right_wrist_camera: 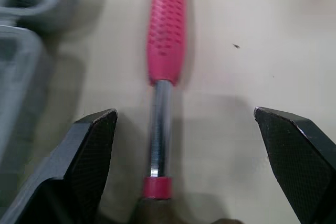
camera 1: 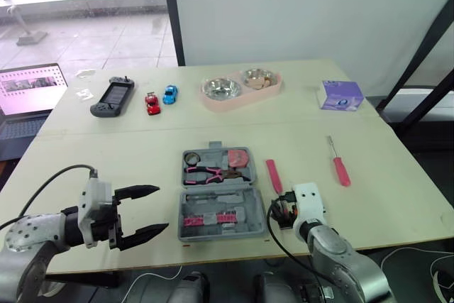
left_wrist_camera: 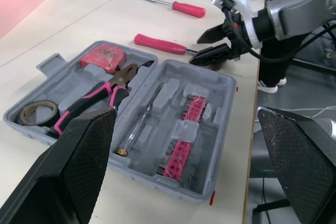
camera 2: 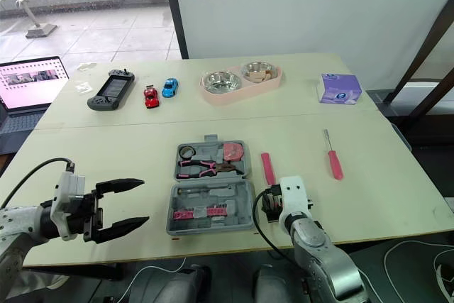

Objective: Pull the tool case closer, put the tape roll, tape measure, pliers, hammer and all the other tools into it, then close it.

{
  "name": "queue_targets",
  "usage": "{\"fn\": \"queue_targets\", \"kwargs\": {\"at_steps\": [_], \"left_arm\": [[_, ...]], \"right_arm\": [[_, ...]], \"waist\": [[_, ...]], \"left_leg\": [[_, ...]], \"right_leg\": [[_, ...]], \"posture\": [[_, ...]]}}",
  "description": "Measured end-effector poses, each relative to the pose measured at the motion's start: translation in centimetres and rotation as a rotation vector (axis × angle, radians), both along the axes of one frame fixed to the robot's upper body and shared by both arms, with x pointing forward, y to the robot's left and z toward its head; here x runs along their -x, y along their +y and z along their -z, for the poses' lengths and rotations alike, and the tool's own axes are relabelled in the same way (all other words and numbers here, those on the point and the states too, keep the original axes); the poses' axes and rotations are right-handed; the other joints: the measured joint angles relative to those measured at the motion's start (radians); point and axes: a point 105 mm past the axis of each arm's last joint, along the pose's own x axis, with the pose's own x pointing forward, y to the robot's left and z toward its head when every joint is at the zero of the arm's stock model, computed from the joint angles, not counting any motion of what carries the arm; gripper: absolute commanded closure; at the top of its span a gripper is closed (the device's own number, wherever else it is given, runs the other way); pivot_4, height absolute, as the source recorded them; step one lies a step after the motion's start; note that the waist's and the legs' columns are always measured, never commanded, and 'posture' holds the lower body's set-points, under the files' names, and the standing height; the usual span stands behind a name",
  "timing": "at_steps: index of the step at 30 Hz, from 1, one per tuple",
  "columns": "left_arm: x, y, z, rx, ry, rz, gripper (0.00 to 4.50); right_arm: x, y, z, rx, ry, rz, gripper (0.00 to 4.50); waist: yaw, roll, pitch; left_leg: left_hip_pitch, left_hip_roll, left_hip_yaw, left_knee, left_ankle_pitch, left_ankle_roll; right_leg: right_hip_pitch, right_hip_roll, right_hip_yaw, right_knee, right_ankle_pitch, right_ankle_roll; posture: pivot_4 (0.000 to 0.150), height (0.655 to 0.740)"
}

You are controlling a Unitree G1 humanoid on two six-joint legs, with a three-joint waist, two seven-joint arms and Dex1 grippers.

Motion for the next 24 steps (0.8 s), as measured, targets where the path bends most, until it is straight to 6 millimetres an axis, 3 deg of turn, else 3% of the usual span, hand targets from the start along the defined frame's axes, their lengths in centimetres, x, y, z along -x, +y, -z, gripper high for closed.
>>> {"fn": "queue_targets", "kwargs": {"at_steps": [4, 8, 17, 19, 21, 24], "left_arm": [[0.1, 0.0, 0.2, -0.002, 0.02, -0.001, 0.0], [0.2, 0.0, 0.2, -0.002, 0.021, 0.0, 0.0], [0.3, 0.0, 0.3, -0.002, 0.027, -0.002, 0.0], [0.3, 0.0, 0.3, -0.002, 0.026, -0.002, 0.0], [0.2, 0.1, 0.3, -0.003, 0.025, -0.006, 0.0], [0.1, 0.4, 0.1, -0.005, 0.016, -0.021, 0.0]], "right_arm": [[0.0, -0.2, 0.2, -0.004, 0.01, 0.009, 2.42], [0.3, 0.4, 0.4, -0.012, 0.016, -0.003, 4.48], [0.2, 0.4, -0.3, 0.047, -0.05, -0.057, 4.48], [-0.3, 0.1, -1.3, 0.088, -0.083, -0.105, 4.48], [-1.4, -0.3, -3.3, 0.14, -0.141, -0.168, 4.48], [-3.2, 0.7, -9.1, 0.159, -0.252, -0.352, 4.48]], "waist": [[0.0, 0.0, 0.0], [0.0, 0.0, 0.0], [0.0, 0.0, 0.0], [-0.003, 0.001, 0.0], [-0.003, 0.002, 0.001], [-0.006, 0.002, 0.001]], "left_leg": [[0.0, 0.0, 0.0, 0.0, 0.0, 0.0], [0.0, 0.0, 0.0, 0.0, 0.0, 0.0], [0.0, 0.0, 0.0, 0.0, 0.0, 0.0], [0.0, 0.0, 0.0, 0.0, 0.0, 0.0], [0.0, 0.0, 0.001, 0.0, 0.0, 0.0], [0.0, 0.0, 0.001, 0.0, 0.0, 0.0]], "right_leg": [[0.0, 0.0, 0.0, 0.0, 0.0, 0.0], [0.0, 0.0, 0.0, 0.0, 0.0, 0.0], [0.0, 0.0, 0.0, 0.0, 0.0, 0.0], [0.0, 0.0, 0.0, 0.0, 0.0, 0.0], [0.0, -0.001, 0.0, 0.0, 0.0, 0.0], [-0.001, 0.0, 0.0, 0.001, 0.0, 0.0]], "posture": [[0.15, 0.7233], [0.15, 0.7233], [0.15, 0.7233], [0.15, 0.7233], [0.15, 0.7233], [0.15, 0.7233]]}}
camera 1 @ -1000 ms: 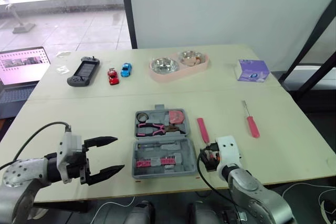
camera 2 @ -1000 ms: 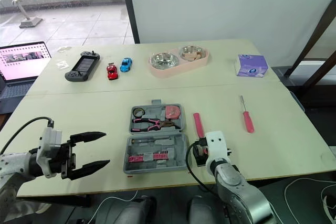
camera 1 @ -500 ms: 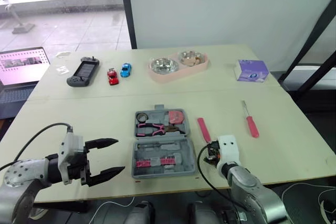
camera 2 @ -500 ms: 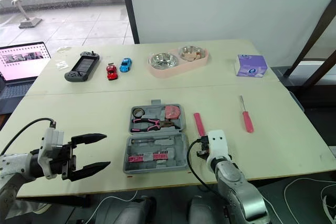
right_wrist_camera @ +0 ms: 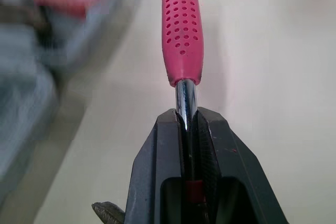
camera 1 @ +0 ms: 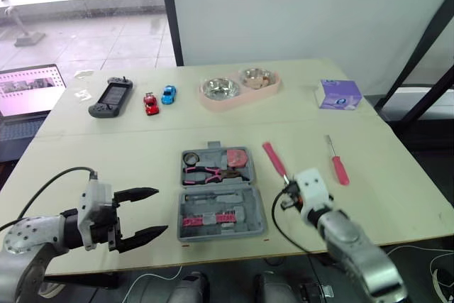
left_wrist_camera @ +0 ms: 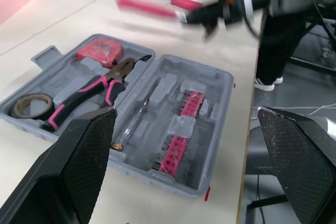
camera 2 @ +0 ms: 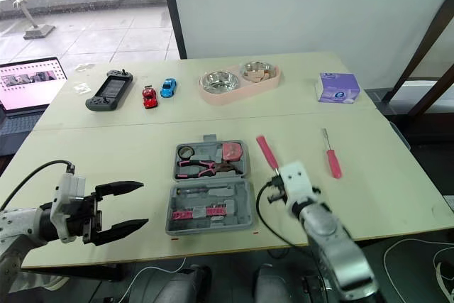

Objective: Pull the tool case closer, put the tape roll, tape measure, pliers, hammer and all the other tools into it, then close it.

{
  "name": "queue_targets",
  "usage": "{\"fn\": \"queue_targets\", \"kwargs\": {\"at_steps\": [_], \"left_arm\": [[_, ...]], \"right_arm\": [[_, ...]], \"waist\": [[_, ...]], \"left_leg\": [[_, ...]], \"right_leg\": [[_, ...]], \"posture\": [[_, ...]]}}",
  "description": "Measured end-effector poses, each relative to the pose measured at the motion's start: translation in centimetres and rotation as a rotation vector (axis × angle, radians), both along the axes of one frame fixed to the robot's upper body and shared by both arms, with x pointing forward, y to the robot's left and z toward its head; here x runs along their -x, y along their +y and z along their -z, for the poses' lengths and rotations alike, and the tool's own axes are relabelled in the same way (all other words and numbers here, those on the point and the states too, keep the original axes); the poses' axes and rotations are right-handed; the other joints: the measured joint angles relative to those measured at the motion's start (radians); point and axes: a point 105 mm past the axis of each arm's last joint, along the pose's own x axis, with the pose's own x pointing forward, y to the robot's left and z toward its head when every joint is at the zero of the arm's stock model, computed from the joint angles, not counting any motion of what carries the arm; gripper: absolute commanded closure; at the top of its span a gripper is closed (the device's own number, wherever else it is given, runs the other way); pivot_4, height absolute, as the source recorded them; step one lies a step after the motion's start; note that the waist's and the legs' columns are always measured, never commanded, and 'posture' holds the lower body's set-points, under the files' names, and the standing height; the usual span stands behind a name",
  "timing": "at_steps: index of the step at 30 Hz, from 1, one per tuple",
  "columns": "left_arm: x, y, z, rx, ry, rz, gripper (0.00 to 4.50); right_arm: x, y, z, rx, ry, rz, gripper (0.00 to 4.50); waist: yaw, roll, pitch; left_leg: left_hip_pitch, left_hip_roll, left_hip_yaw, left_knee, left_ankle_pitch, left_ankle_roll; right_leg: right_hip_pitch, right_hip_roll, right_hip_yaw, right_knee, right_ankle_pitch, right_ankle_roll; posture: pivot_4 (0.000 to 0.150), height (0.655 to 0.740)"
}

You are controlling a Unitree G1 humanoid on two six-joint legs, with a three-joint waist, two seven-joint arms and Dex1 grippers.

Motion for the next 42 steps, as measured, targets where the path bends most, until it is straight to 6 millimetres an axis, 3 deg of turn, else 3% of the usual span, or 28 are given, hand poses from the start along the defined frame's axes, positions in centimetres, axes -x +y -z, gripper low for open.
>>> {"fn": "queue_targets", "kwargs": {"at_steps": [2, 4, 10, 18, 21, 42], "left_arm": [[-0.1, 0.3, -0.2, -0.002, -0.009, -0.01, 0.0], [-0.1, 0.5, -0.3, -0.004, -0.011, -0.02, 0.0], [0.2, 0.9, 0.2, -0.011, 0.014, -0.03, 0.0], [1.1, 1.2, 0.8, -0.035, 0.037, -0.013, 0.0], [1.5, 1.2, 1.0, -0.051, 0.04, 0.001, 0.0], [2.2, 1.2, 1.2, -0.065, 0.018, 0.021, 0.0]], "right_arm": [[-0.1, 1.9, -4.2, 0.024, -0.049, -0.19, 4.48], [0.7, 4.1, -6.4, 0.054, -0.032, -0.384, 4.48], [1.7, 8.5, -7.4, 0.25, 0.186, -0.746, 4.48], [3.0, 10.0, -2.5, 0.458, 0.494, -0.835, 4.48], [2.5, 10.2, -1.4, 0.496, 0.529, -0.814, 4.48], [1.7, 11.6, 1.2, 0.584, 0.558, -0.839, 4.48]], "waist": [[0.003, 0.0, 0.0], [0.005, -0.001, 0.0], [0.005, -0.001, 0.001], [0.004, -0.001, 0.001], [0.002, -0.001, 0.001], [0.001, -0.001, 0.001]], "left_leg": [[0.0, 0.0, -0.001, -0.001, 0.0, 0.0], [0.0, 0.001, -0.002, -0.002, 0.0, 0.0], [-0.001, 0.0, -0.001, -0.002, 0.0, 0.0], [-0.003, -0.001, -0.001, -0.002, 0.0, 0.0], [-0.003, -0.001, -0.001, -0.002, 0.0, -0.001], [-0.003, -0.001, 0.0, -0.003, 0.0, -0.001]], "right_leg": [[0.0, 0.0, -0.001, -0.001, 0.0, 0.0], [0.0, 0.0, -0.002, -0.001, 0.0, 0.0], [0.0, -0.002, -0.002, -0.002, 0.0, 0.0], [-0.003, -0.003, -0.001, -0.002, 0.0, 0.0], [-0.004, -0.003, -0.001, -0.001, 0.0, -0.001], [-0.009, -0.002, -0.001, 0.0, 0.001, 0.0]], "posture": [[0.15, 0.7233], [0.15, 0.7233], [0.15, 0.7233], [0.15, 0.7233], [0.15, 0.7233], [0.15, 0.7233]]}}
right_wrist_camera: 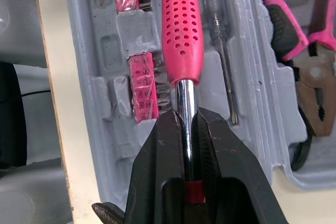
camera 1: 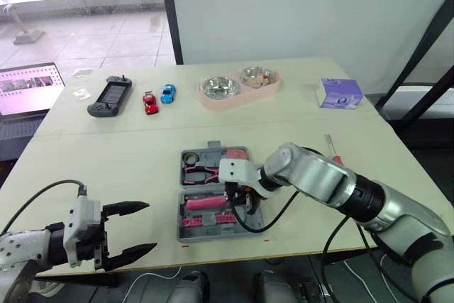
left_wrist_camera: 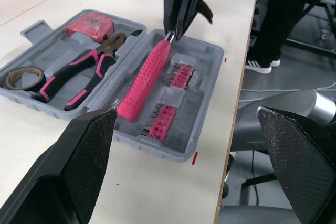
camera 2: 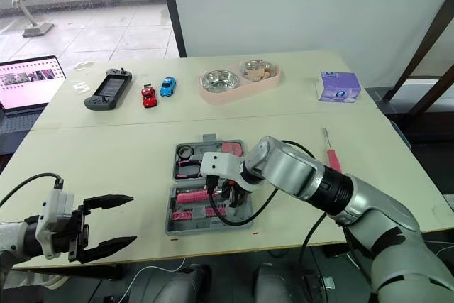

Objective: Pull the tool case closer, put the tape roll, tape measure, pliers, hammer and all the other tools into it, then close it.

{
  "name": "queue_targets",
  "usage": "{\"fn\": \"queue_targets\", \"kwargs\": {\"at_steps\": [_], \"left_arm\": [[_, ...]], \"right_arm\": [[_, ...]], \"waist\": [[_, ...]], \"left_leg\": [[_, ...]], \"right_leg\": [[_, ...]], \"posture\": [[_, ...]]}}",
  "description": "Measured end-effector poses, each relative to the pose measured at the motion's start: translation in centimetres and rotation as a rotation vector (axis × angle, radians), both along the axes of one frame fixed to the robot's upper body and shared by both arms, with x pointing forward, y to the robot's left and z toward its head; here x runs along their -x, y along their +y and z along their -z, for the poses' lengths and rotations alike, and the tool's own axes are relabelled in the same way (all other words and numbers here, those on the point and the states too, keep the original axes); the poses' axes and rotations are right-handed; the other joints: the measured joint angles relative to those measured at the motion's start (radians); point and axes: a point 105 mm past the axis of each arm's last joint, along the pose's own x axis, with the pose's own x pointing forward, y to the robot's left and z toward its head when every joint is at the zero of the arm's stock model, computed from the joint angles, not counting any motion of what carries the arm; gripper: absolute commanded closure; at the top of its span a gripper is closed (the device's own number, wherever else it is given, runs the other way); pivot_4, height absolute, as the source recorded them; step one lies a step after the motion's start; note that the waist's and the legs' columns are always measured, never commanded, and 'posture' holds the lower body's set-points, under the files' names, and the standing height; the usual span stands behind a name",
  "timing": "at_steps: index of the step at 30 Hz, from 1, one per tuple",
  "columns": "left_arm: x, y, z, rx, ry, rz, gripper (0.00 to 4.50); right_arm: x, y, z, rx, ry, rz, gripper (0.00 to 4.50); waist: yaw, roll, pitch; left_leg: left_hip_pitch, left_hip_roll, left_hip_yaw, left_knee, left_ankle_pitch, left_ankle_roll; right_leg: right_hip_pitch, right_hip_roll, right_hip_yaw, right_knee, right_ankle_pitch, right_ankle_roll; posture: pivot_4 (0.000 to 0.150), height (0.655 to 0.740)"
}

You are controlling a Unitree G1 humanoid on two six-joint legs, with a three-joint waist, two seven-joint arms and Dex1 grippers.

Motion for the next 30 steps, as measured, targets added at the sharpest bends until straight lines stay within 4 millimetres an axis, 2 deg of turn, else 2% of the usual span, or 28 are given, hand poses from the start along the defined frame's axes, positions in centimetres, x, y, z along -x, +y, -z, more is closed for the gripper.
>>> {"fn": "queue_targets", "kwargs": {"at_steps": [11, 30], "left_arm": [[0.3, 0.5, 0.1, -0.007, 0.004, -0.02, 0.0], [-0.6, 1.1, 0.1, -0.021, -0.009, -0.045, 0.0]], "right_arm": [[-0.3, 1.1, 0.6, 0.0, -0.011, -0.045, 4.48], [-0.9, 1.0, 1.7, 0.005, 0.001, -0.038, 4.48]], "waist": [[-0.002, 0.0, 0.0], [-0.003, 0.0, 0.0]], "left_leg": [[0.0, 0.0, 0.0, 0.0, 0.0, 0.0], [0.0, 0.0, 0.0, 0.0, 0.0, -0.001]], "right_leg": [[-0.001, 0.0, 0.0, 0.001, 0.0, 0.001], [-0.001, 0.001, 0.0, 0.001, 0.002, 0.002]], "posture": [[0.15, 0.7233], [0.15, 0.7233]]}}
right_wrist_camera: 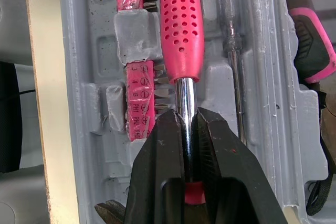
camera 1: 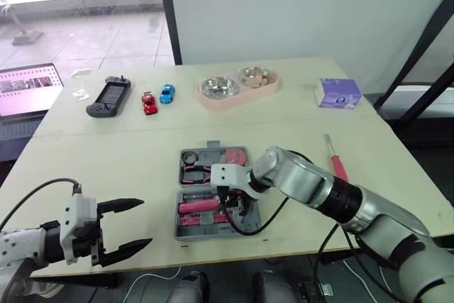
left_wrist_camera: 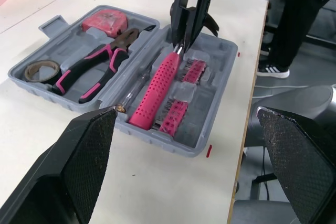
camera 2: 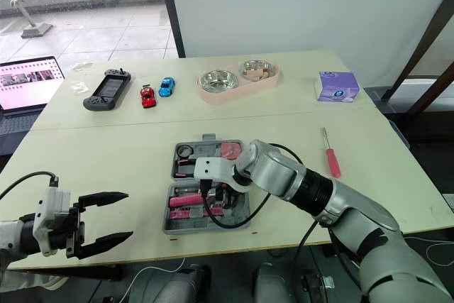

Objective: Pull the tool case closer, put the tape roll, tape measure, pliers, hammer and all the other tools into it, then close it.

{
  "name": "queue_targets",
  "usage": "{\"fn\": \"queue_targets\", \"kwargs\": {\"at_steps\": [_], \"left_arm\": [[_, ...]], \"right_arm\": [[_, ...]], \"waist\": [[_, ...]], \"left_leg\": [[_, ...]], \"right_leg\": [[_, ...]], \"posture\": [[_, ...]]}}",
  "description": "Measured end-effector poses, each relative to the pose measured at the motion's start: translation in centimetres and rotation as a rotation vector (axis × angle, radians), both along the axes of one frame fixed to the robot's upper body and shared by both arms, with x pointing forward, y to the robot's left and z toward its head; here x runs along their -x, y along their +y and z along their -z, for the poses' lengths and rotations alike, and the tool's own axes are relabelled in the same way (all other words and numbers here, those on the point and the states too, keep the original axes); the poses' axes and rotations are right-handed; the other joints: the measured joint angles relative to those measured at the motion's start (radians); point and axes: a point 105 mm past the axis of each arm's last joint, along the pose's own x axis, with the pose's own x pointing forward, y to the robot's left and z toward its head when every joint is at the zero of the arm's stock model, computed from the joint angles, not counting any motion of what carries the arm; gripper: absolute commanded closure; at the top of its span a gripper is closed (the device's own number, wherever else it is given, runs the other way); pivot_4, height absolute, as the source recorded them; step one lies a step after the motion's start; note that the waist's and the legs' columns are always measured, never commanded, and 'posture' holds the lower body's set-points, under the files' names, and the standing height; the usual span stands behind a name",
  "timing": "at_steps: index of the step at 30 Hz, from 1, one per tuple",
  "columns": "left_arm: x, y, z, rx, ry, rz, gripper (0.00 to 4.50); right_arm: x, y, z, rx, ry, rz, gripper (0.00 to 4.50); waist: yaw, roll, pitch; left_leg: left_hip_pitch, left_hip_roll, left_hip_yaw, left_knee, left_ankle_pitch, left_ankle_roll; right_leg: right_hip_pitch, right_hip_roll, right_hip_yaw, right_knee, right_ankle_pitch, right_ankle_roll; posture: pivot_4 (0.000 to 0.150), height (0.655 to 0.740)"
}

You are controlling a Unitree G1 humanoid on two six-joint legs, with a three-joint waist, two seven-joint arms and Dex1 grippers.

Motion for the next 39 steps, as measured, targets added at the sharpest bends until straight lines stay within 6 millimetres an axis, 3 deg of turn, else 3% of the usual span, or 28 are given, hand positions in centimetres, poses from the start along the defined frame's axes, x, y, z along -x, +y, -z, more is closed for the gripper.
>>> {"fn": "queue_targets", "kwargs": {"at_steps": [5, 13, 24, 27, 32, 39], "left_arm": [[-0.1, 0.0, -0.1, -0.004, -0.006, 0.002, 0.0], [-0.1, 0.0, 0.0, -0.002, -0.004, 0.0, 0.0], [0.0, -0.1, 0.1, 0.006, -0.001, -0.004, 0.0], [0.0, -0.2, 0.1, 0.008, -0.001, -0.001, 0.0], [-0.2, -0.3, 0.1, 0.009, -0.003, 0.002, 0.0], [-0.4, -0.7, 0.0, 0.014, -0.008, 0.016, 0.0]], "right_arm": [[0.0, -0.1, 0.3, 0.001, 0.006, 0.005, 4.48], [-0.6, -0.6, 0.6, 0.012, -0.019, 0.034, 0.97], [-1.2, 0.2, -1.8, -0.13, -0.028, 0.1, 0.97], [-0.8, 0.4, -2.4, -0.215, -0.024, 0.117, 1.81], [0.6, 0.1, -1.5, -0.333, -0.005, 0.125, 4.35], [1.5, 0.9, 0.2, -0.617, 0.002, 0.197, 4.43]], "waist": [[0.001, 0.0, 0.0], [0.0, 0.0, 0.0], [0.001, 0.0, 0.0], [0.003, 0.0, 0.0], [0.006, 0.0, 0.0], [0.003, 0.0, 0.0]], "left_leg": [[0.0, 0.0, 0.0, 0.0, 0.0, 0.0], [0.0, 0.0, 0.0, 0.0, 0.0, 0.0], [0.0, 0.0, 0.0, 0.0, 0.0, 0.0], [0.0, 0.0, 0.0, 0.0, 0.0, 0.0], [0.0, -0.001, 0.0, 0.0, 0.0, 0.0], [0.002, 0.0, 0.0, 0.0, 0.0, 0.0]], "right_leg": [[0.0, 0.0, 0.0, 0.0, 0.0, 0.0], [0.0, 0.0, 0.0, 0.0, 0.0, 0.0], [0.0, 0.0, 0.0, 0.0, 0.0, 0.0], [0.0, 0.0, 0.0, 0.0, 0.0, 0.0], [0.002, -0.001, 0.0, 0.0, 0.0, 0.0], [0.007, 0.0, 0.0, 0.0, 0.0, 0.0]], "posture": [[0.15, 0.7233], [0.15, 0.7233], [0.15, 0.7233], [0.15, 0.7233], [0.15, 0.7233], [0.15, 0.7233]]}}
